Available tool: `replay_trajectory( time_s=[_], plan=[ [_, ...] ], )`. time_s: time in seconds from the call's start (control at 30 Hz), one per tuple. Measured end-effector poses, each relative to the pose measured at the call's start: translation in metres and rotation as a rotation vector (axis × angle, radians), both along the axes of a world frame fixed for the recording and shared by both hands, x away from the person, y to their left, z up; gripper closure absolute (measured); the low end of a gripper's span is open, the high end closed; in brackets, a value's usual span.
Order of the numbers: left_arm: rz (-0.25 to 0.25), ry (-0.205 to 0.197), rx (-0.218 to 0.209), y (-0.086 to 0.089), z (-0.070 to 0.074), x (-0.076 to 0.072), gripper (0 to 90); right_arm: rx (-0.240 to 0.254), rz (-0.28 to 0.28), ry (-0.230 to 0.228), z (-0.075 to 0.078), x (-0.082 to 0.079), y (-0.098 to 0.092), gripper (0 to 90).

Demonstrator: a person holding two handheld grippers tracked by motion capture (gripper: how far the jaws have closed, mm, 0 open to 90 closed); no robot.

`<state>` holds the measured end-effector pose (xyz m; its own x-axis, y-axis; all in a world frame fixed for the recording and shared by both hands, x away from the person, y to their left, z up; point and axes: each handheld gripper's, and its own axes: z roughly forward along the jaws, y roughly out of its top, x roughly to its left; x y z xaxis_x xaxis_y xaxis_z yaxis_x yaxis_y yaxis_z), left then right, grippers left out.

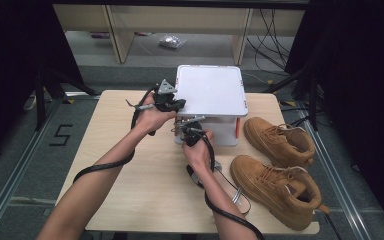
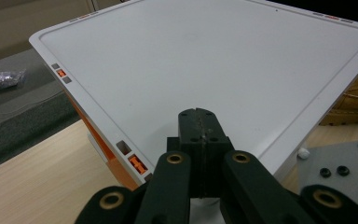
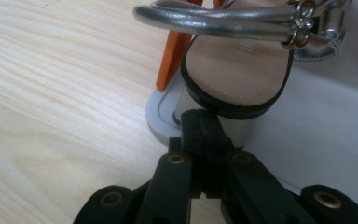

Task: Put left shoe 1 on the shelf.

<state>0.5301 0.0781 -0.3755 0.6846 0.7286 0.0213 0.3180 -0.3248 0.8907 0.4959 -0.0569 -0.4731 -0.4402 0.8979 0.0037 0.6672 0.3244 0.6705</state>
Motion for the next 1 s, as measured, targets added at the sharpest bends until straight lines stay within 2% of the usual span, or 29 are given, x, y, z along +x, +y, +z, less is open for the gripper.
replay_trajectory(
  time_s=[0.2,0.4,0.47,0.5,0.6,0.63,0.73,0.77,0.8,0.83,0.93,1.0],
  plan=[
    [0.0,0.001,-0.002,0.0,0.0,0.0,90.0,-0.008,0.002,-0.007,-0.004,0.0,0.0,89.4],
    [0.0,-0.003,0.0,0.0,0.0,0.0,90.0,0.012,0.009,-0.013,-0.002,-0.006,0.0,81.3],
    [0.001,-0.003,0.001,0.0,0.0,0.0,90.0,0.03,-0.003,0.004,0.001,-0.008,0.0,80.4],
    [-0.004,-0.006,0.015,0.001,0.0,-0.001,90.0,0.029,0.009,0.005,0.006,-0.011,-0.003,77.2],
    [-0.004,-0.007,0.014,0.001,0.0,-0.001,90.0,0.033,0.021,0.01,0.011,-0.015,-0.007,73.8],
    [-0.003,-0.008,0.015,0.001,0.0,-0.001,90.0,0.032,0.026,0.024,0.017,-0.02,-0.011,70.2],
    [-0.005,-0.012,0.018,0.001,0.0,-0.001,90.0,0.037,0.022,0.039,0.023,-0.025,-0.017,66.9],
    [-0.005,-0.014,0.02,0.001,0.0,-0.001,90.0,0.031,0.03,0.05,0.028,-0.029,-0.026,63.2],
    [-0.005,-0.014,0.019,0.001,0.0,-0.001,90.0,0.031,0.03,0.05,0.028,-0.029,-0.026,63.2],
    [-0.002,-0.009,0.021,0.001,0.001,-0.001,90.0,0.041,0.031,0.074,0.034,-0.031,-0.035,60.6],
    [-0.004,-0.009,0.032,0.001,0.001,-0.001,89.8,0.034,0.031,0.076,0.041,-0.035,-0.043,57.4],
    [0.012,-0.014,0.029,0.001,0.002,-0.002,85.4,0.043,0.032,0.111,0.048,-0.04,-0.054,53.2]
  ],
)
